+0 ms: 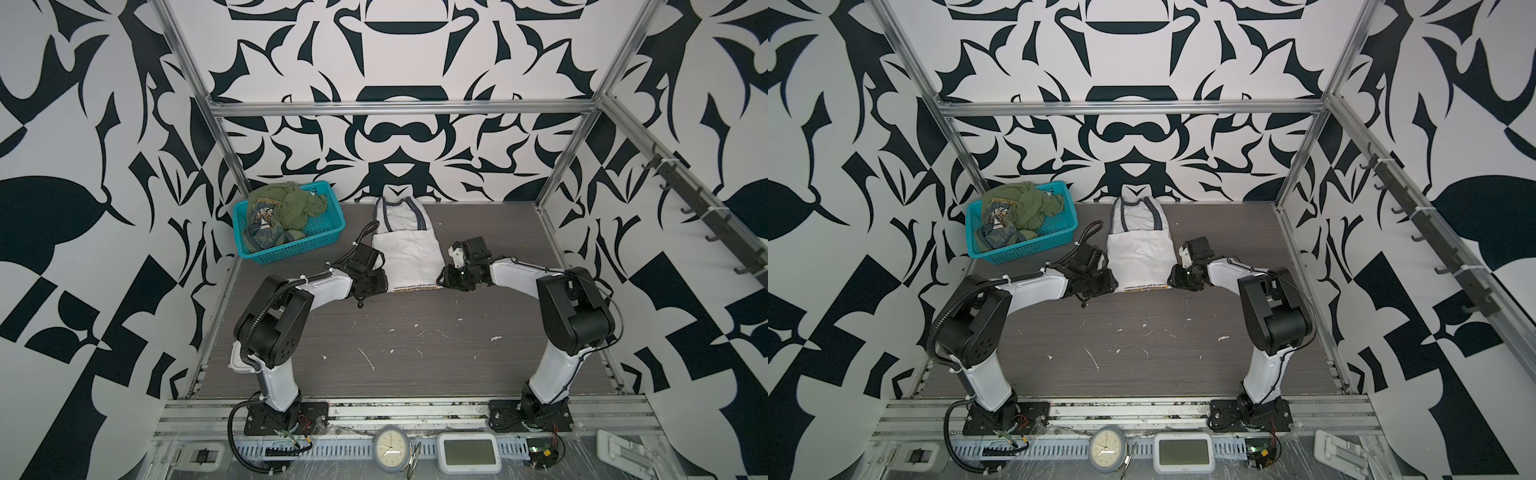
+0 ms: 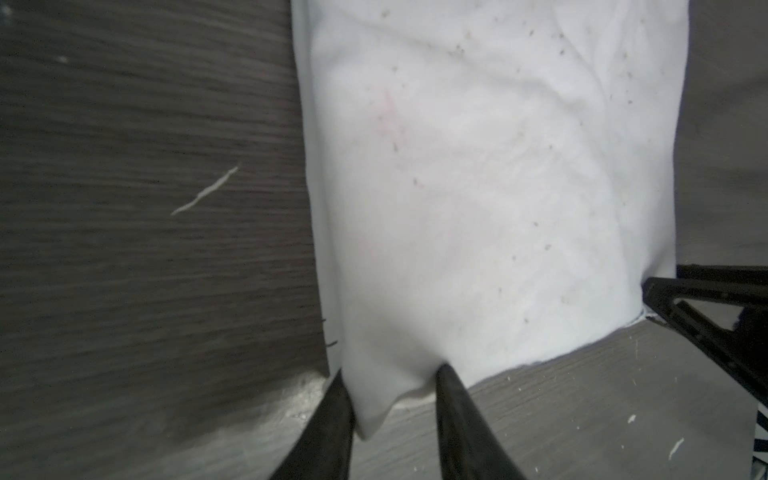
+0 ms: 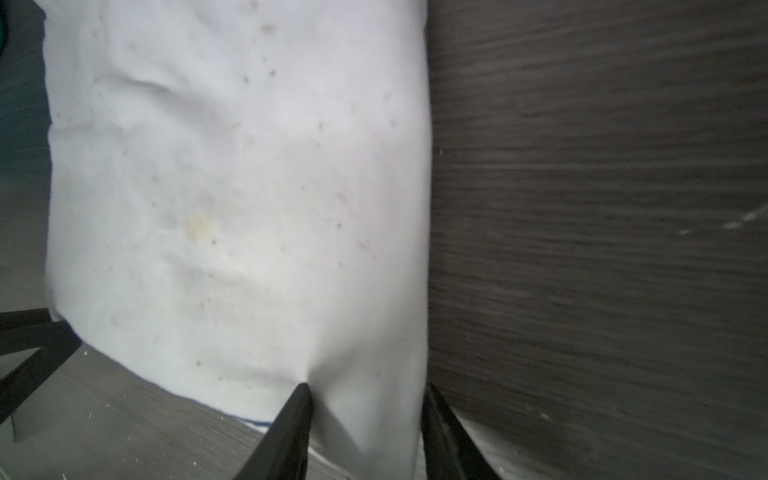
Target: Fold and stack the tank tops
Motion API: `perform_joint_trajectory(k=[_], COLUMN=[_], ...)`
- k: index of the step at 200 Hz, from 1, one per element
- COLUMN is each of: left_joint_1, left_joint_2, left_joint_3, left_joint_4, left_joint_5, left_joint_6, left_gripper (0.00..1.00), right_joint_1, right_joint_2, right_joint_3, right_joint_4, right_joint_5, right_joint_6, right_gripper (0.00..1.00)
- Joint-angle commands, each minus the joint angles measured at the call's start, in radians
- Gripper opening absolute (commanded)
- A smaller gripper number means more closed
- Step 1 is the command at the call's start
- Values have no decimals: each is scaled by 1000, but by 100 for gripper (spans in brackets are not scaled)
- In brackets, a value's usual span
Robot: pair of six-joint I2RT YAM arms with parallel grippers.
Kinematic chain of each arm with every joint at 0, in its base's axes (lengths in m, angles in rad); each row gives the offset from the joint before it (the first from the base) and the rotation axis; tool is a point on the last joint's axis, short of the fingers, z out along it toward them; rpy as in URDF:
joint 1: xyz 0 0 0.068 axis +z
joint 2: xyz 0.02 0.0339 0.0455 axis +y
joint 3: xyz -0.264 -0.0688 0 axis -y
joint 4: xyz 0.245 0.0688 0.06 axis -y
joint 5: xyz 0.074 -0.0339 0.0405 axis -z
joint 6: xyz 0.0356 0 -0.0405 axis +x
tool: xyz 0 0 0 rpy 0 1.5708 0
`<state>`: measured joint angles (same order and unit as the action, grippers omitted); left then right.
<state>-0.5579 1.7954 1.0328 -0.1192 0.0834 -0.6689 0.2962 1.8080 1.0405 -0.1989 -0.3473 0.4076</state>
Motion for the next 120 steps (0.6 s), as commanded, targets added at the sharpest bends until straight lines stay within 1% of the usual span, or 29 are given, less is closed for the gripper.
perform_joint_trajectory(k=[1, 9, 27, 49, 67, 76, 82, 90, 105, 120], left_joint_1=[-4, -3, -5, -12, -25, -37, -48, -65, -101, -140], left_joint_2=[22, 20, 9, -25, -62, -87, -105, -131, -190, -277], left_joint_3=[20, 20, 11, -16, -46, -63, -74, -89, -118, -150], left_joint_4=[7, 5, 3, 2, -6, -16, -25, -41, -74, -106], left_joint_5=[12, 12, 8, -12, -33, -48, -64, -93, -135, -170], left_joint_6=[5, 3, -2, -14, -23, -26, -26, -28, -30, -42], left_gripper=[29, 25, 16, 8, 0, 0, 0, 0, 0, 0], right_joint_1=[0, -1, 0, 4, 5, 6, 8, 12, 19, 28], right_joint_2=[-23, -26, -37, -69, -123, -158, -183, -219, -293, -380], right_joint_3=[5, -1, -15, -40, -72, -89, -100, -118, -142, -159], right_joint_4=[5, 5, -5, -12, -26, -37, -47, -64, -115, -186], right_joint_5=[-31, -34, -34, -40, -36, -34, -36, -36, -33, -33], right_joint_6=[9, 16, 33, 47, 58, 62, 64, 64, 59, 56], right_gripper=[40, 37, 25, 17, 12, 9, 4, 0, 0, 0])
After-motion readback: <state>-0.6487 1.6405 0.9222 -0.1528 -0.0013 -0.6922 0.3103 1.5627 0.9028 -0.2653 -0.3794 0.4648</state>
